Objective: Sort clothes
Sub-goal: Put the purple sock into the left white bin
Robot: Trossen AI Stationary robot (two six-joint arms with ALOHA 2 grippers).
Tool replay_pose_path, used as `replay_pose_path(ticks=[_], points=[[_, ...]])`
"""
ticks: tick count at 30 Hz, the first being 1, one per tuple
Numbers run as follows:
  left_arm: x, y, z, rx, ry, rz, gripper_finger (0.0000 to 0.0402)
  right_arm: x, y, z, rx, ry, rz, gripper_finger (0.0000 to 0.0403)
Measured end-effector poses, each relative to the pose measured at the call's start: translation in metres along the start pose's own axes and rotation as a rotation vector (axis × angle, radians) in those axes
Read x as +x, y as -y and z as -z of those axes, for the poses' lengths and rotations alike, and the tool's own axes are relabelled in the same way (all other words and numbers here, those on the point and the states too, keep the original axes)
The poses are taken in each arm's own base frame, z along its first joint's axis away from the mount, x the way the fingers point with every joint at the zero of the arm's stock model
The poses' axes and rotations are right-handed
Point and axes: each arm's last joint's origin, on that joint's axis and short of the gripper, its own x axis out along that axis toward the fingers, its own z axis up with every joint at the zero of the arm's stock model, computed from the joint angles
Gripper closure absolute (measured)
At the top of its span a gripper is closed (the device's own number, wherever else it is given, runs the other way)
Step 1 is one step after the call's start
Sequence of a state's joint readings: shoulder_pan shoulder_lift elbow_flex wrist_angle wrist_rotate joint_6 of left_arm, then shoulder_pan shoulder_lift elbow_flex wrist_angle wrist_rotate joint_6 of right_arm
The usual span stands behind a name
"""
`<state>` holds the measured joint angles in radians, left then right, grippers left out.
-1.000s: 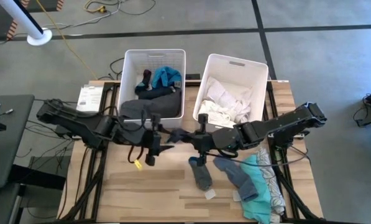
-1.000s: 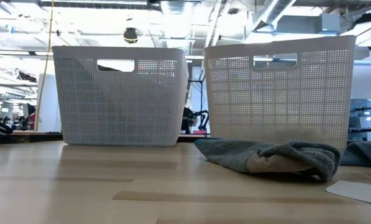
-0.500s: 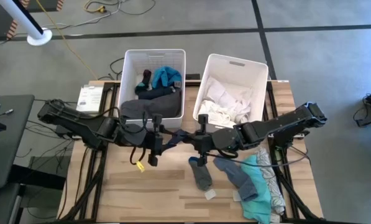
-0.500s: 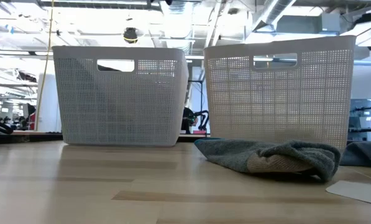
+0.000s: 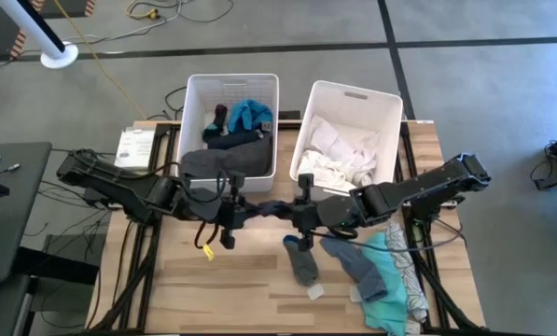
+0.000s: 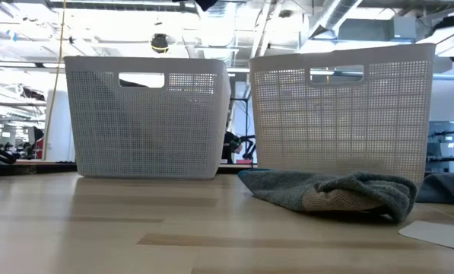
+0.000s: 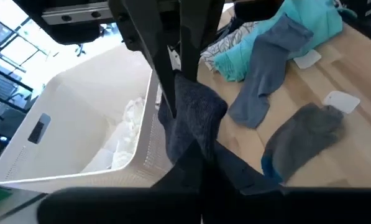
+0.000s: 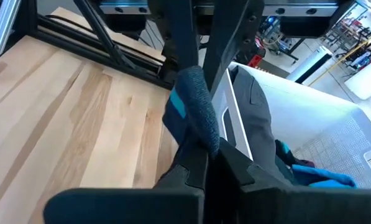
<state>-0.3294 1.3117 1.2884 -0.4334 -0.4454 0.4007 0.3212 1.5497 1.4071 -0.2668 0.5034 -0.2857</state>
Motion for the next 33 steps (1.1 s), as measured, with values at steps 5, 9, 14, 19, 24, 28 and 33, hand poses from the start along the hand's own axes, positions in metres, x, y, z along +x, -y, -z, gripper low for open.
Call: replay_pose_path(ticks=[5, 9, 14, 19, 24, 28, 33], points=[[-0.001, -0.002, 0.001, 0.054, -0.029, -0.07, 0.0399, 0.0, 0.0, 0.001, -0.008, -0.013, -0.004, 0.0368], [-0.007, -0.007, 0.0, 0.085, -0.031, -0.118, 0.0399, 0.0, -0.001, 0.004, -0.011, -0.033, -0.009, 0.0364], [-0.015, -0.018, 0.0, 0.13, -0.051, -0.218, 0.04, 0.0, 0.0, 0.01, -0.028, -0.102, 0.043, 0.0331], [-0.023, -0.038, 0.005, 0.115, -0.066, -0.294, 0.0401, -0.003, 0.0, 0.012, -0.044, -0.148, 0.147, 0.0258], [-0.026, -0.063, 0.017, 0.134, -0.173, -0.434, 0.0401, -0.006, -0.003, 0.013, -0.066, -0.179, 0.228, 0.0176], [-0.024, -0.089, 0.034, 0.107, -0.277, -0.523, 0.0401, -0.01, -0.009, 0.014, -0.068, -0.199, 0.247, 0.0147], [-0.021, -0.123, 0.061, 0.055, -0.421, -0.624, 0.0401, -0.017, -0.02, 0.017, -0.058, -0.223, 0.218, 0.0148]])
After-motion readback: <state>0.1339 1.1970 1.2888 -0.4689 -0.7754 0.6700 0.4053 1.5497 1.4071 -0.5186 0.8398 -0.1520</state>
